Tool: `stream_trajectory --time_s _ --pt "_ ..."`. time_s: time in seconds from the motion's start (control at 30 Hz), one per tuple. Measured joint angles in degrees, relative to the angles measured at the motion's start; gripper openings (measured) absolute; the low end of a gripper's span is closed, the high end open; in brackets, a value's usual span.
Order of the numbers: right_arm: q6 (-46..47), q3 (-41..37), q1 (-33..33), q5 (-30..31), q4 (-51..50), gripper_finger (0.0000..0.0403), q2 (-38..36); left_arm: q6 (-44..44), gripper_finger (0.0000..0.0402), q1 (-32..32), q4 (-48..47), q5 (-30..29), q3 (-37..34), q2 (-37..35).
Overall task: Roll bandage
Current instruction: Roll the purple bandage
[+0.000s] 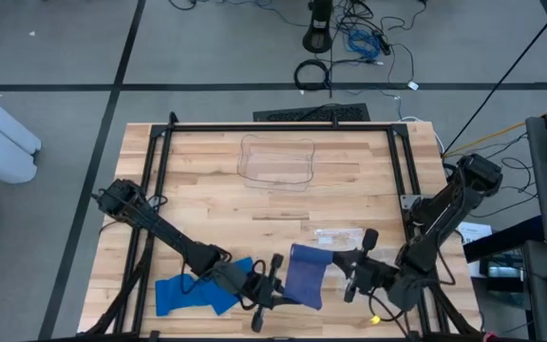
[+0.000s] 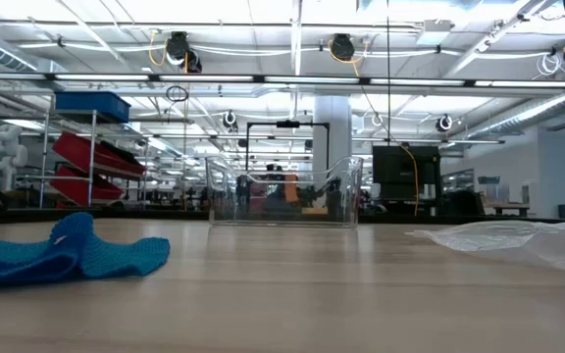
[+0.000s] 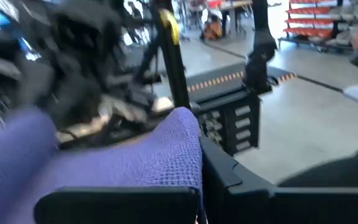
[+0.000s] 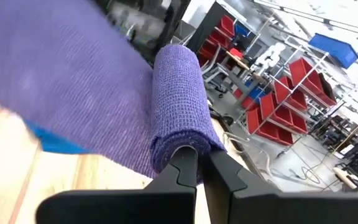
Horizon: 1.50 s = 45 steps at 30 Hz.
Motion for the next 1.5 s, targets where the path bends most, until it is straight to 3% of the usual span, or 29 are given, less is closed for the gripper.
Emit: stream_trajectory --time_s 0.43,1.0,1.5 --pt "6.56 0.0 -1.28 -7.31 -0.48 0.0 4.05 -0.13 0.0012 1.57 6.09 -3.65 0.03 0.0" --pt "6.82 0.0 -1.46 -13.98 -0.98 0.0 4.51 -9.01 0.0013 3.18 3.45 -11.43 0.03 0.02" --pt "6.75 0.0 0.1 -14.43 0.24 0.0 4.49 -11.98 0.0006 2.59 0.92 -15.75 0.03 0.02"
